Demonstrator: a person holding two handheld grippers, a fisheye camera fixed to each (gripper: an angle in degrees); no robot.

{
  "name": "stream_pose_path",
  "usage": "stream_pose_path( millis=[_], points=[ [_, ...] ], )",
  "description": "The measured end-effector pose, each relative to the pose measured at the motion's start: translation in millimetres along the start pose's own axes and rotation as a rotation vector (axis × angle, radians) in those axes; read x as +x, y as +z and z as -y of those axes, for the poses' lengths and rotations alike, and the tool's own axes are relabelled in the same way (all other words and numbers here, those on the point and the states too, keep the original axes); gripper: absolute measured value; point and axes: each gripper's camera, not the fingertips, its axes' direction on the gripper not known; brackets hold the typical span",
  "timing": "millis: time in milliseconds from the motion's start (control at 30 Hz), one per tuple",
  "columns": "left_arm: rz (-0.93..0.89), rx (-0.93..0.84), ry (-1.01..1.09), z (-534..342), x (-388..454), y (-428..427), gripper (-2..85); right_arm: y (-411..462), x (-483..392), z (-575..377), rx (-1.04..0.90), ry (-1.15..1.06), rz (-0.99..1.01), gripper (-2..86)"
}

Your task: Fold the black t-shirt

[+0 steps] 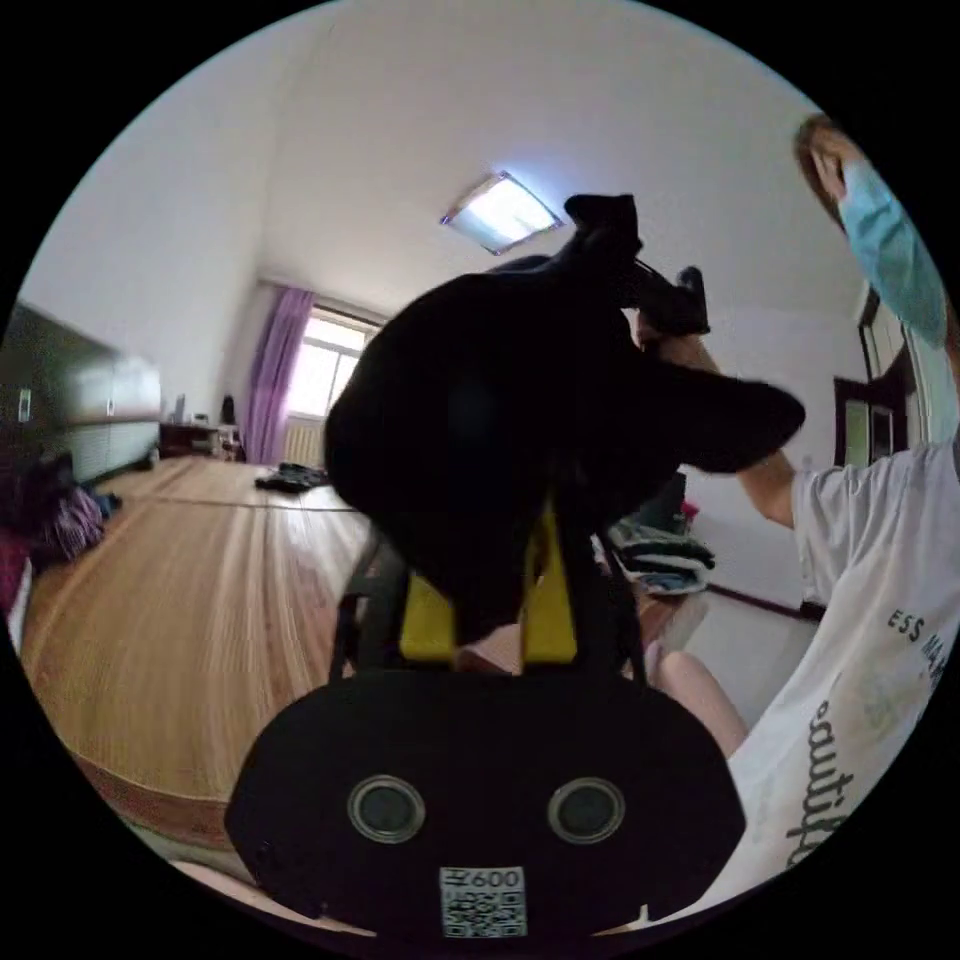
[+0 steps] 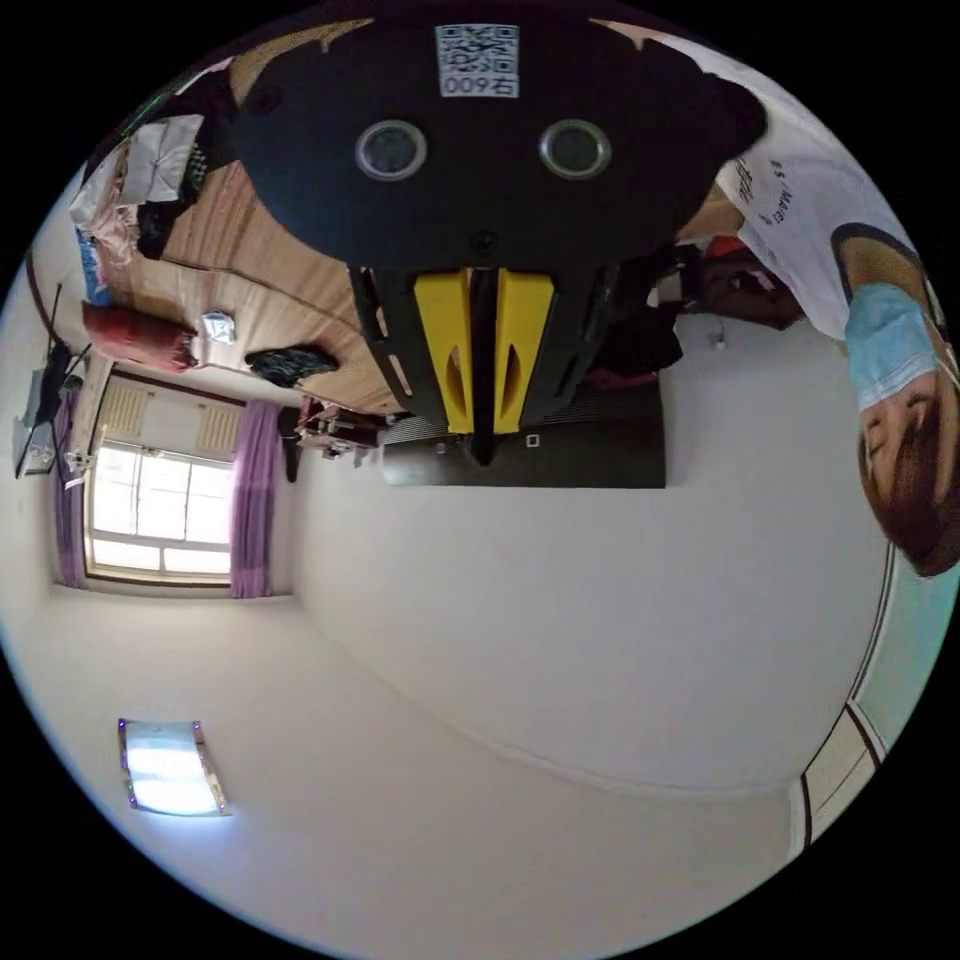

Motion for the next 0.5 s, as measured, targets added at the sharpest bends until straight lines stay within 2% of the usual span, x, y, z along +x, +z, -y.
stream_pose_path(
  millis=[33,133,200,267,333,367,433,500],
  points=[
    [0.045,-0.002,0.004,-5,-5,-10,6.6,3,-5,-5,-0.006,-0.003,0.008,-0.8],
    [0.139,0.191,0.002,-40,-54,-120,4.0,4,-19,-32,-0.032,-0.029,-0.005,-0.8],
    [0.040,0.333,-0.178,-43,-145,-227,1.7,-1,-19,-57,-0.081,-0.068,-0.100,-0.7],
    [-0.047,0.474,-0.235,-32,-195,-310,0.3,-4,-11,-77,-0.124,-0.079,-0.110,-0.7],
    [-0.006,0.490,-0.127,17,-188,-371,-0.2,-6,-1,-96,-0.175,-0.090,-0.010,-0.7],
    [0.051,0.408,-0.020,70,-166,-393,-0.4,-4,4,-109,-0.219,-0.088,0.021,-0.7],
    [0.060,0.326,0.110,150,-138,-417,-0.5,-1,9,-126,-0.272,-0.123,-0.013,-0.7],
    [-0.012,0.383,0.139,260,-140,-436,-0.5,0,24,-142,-0.272,-0.164,-0.063,-0.7]
  ],
)
